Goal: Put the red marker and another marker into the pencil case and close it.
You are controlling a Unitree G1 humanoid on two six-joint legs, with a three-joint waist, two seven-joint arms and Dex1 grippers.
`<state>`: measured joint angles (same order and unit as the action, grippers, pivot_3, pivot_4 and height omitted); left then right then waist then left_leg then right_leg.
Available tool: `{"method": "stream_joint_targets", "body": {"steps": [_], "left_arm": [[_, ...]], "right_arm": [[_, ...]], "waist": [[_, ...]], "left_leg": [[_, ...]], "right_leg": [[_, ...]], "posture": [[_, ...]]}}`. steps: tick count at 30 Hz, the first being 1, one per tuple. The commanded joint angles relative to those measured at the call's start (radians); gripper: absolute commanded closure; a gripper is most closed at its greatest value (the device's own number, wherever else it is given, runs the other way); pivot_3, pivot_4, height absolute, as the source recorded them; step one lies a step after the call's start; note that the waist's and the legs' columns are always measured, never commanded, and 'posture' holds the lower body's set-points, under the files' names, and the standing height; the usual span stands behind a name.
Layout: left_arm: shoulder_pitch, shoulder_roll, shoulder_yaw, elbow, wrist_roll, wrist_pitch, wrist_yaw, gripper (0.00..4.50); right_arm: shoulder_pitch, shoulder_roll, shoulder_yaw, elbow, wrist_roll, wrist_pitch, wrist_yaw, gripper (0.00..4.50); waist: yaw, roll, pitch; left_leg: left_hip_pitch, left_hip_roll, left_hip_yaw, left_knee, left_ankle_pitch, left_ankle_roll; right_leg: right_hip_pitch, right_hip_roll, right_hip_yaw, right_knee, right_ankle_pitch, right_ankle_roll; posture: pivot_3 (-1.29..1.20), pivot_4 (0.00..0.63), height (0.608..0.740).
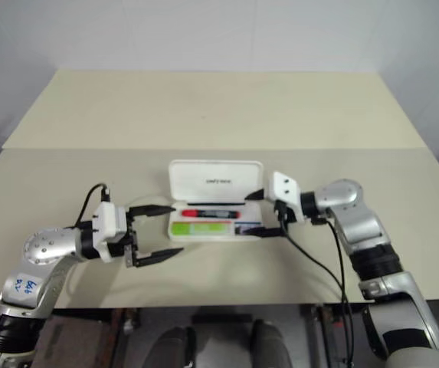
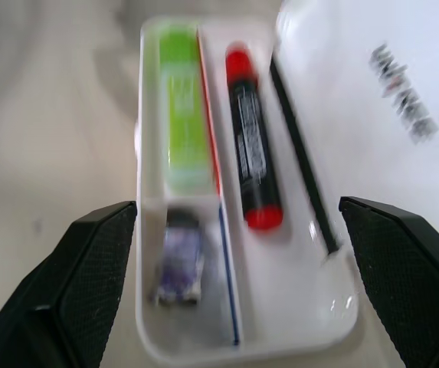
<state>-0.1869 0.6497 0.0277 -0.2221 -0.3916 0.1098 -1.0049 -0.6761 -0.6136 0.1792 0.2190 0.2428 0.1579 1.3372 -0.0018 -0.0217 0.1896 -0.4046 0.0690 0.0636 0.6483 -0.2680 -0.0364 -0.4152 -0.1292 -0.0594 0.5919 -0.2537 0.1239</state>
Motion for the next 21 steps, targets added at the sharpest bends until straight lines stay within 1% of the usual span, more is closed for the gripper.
{"method": "stream_joint_targets", "body": {"steps": [1, 4, 5, 8, 9, 11, 13, 15, 17, 18, 19, 21], "left_arm": [[0.0, 0.01, 0.032, -0.007, -0.011, -0.02, -0.003, 0.0], [0.004, 0.006, 0.066, 0.017, -0.02, -0.047, -0.001, 0.0], [0.004, 0.002, 0.086, 0.034, -0.029, -0.053, 0.004, 0.19], [-0.005, -0.005, 0.126, 0.086, -0.03, -0.089, 0.014, 0.92], [-0.011, -0.007, 0.135, 0.102, -0.023, -0.105, 0.018, 1.32], [-0.021, -0.011, 0.149, 0.128, -0.023, -0.121, 0.02, 1.91], [-0.031, -0.012, 0.151, 0.149, -0.018, -0.136, 0.019, 2.68], [-0.044, -0.016, 0.15, 0.166, -0.017, -0.145, 0.021, 3.31], [-0.051, -0.02, 0.15, 0.174, -0.016, -0.149, 0.028, 4.09], [-0.052, -0.023, 0.152, 0.177, -0.015, -0.15, 0.034, 4.4], [-0.052, -0.024, 0.152, 0.178, -0.015, -0.151, 0.04, 4.48], [-0.055, -0.037, 0.164, 0.185, -0.003, -0.144, 0.092, 4.48]], "right_arm": [[0.045, -0.046, -0.098, -0.094, 0.098, 0.038, 0.021, 0.04], [0.11, -0.091, -0.167, -0.138, 0.133, 0.046, 0.009, 0.04], [0.142, -0.116, -0.202, -0.15, 0.145, 0.042, 0.007, 0.01], [0.217, -0.167, -0.28, -0.18, 0.166, 0.035, -0.016, 0.0], [0.235, -0.176, -0.302, -0.188, 0.17, 0.033, -0.03, 0.0], [0.264, -0.188, -0.335, -0.204, 0.176, 0.031, -0.053, 0.0], [0.286, -0.197, -0.365, -0.218, 0.184, 0.039, -0.071, 0.0], [0.305, -0.201, -0.381, -0.229, 0.188, 0.033, -0.082, 0.0], [0.315, -0.201, -0.385, -0.235, 0.189, 0.028, -0.087, 0.0], [0.318, -0.2, -0.383, -0.235, 0.187, 0.025, -0.089, 0.0], [0.32, -0.201, -0.381, -0.235, 0.186, 0.022, -0.089, 0.0], [0.323, -0.198, -0.377, -0.236, 0.183, 0.016, -0.094, 0.0]], "waist": [[0.005, 0.0, 0.0], [0.011, 0.0, 0.0], [0.015, 0.0, 0.0], [0.019, 0.0, 0.0], [0.02, 0.0, 0.0], [0.019, 0.0, 0.0], [0.017, 0.0, 0.0], [0.018, 0.0, 0.0], [0.017, 0.0, 0.0], [0.017, 0.0, 0.0], [0.016, 0.0, 0.0], [0.018, 0.0, 0.0]], "left_leg": [[0.0, 0.0, 0.0, 0.0, 0.0, 0.0], [-0.001, 0.0, 0.0, 0.0, -0.001, 0.001], [-0.001, 0.0, 0.0, 0.0, -0.001, 0.001], [0.0, 0.0, 0.0, 0.0, -0.001, 0.0], [0.0, 0.0, 0.0, 0.0, -0.001, 0.0], [0.0, 0.0, 0.001, 0.001, -0.001, 0.0], [0.001, 0.0, 0.001, 0.001, -0.001, 0.0], [0.002, 0.0, 0.001, 0.001, 0.0, 0.0], [0.002, 0.0, 0.001, 0.001, 0.0, 0.0], [0.002, 0.0, 0.001, 0.001, 0.0, 0.0], [0.002, 0.0, 0.001, 0.001, 0.0, 0.0], [0.002, 0.0, 0.001, 0.001, 0.0, 0.0]], "right_leg": [[0.0, 0.0, 0.0, 0.0, 0.0, 0.0], [0.001, 0.0, 0.0, 0.0, 0.0, 0.0], [0.001, 0.0, 0.0, -0.001, 0.0, 0.0], [0.001, 0.0, 0.0, -0.001, 0.0, 0.0], [0.001, 0.0, 0.0, -0.003, 0.0, 0.0], [0.001, 0.0, 0.0, -0.003, 0.0, 0.0], [0.001, 0.0, 0.0, -0.002, 0.0, 0.0], [0.001, 0.0, 0.0, -0.001, 0.0, 0.0], [0.001, 0.0, 0.0, -0.001, 0.001, 0.0], [0.001, 0.0, 0.0, -0.001, 0.001, 0.0], [0.001, 0.0, 0.0, -0.001, 0.001, 0.0], [0.001, 0.0, 0.0, -0.001, 0.001, 0.0]], "posture": [[0.0, 0.15, 0.74], [0.0, 0.15, 0.74], [0.0, 0.15, 0.74], [0.0, 0.15, 0.74], [0.0, 0.15, 0.74], [0.0, 0.15, 0.74], [0.0, 0.15, 0.74], [0.0, 0.15, 0.74], [0.0, 0.15, 0.74], [0.0, 0.15, 0.74], [0.0, 0.15, 0.74], [0.0, 0.15, 0.74]]}}
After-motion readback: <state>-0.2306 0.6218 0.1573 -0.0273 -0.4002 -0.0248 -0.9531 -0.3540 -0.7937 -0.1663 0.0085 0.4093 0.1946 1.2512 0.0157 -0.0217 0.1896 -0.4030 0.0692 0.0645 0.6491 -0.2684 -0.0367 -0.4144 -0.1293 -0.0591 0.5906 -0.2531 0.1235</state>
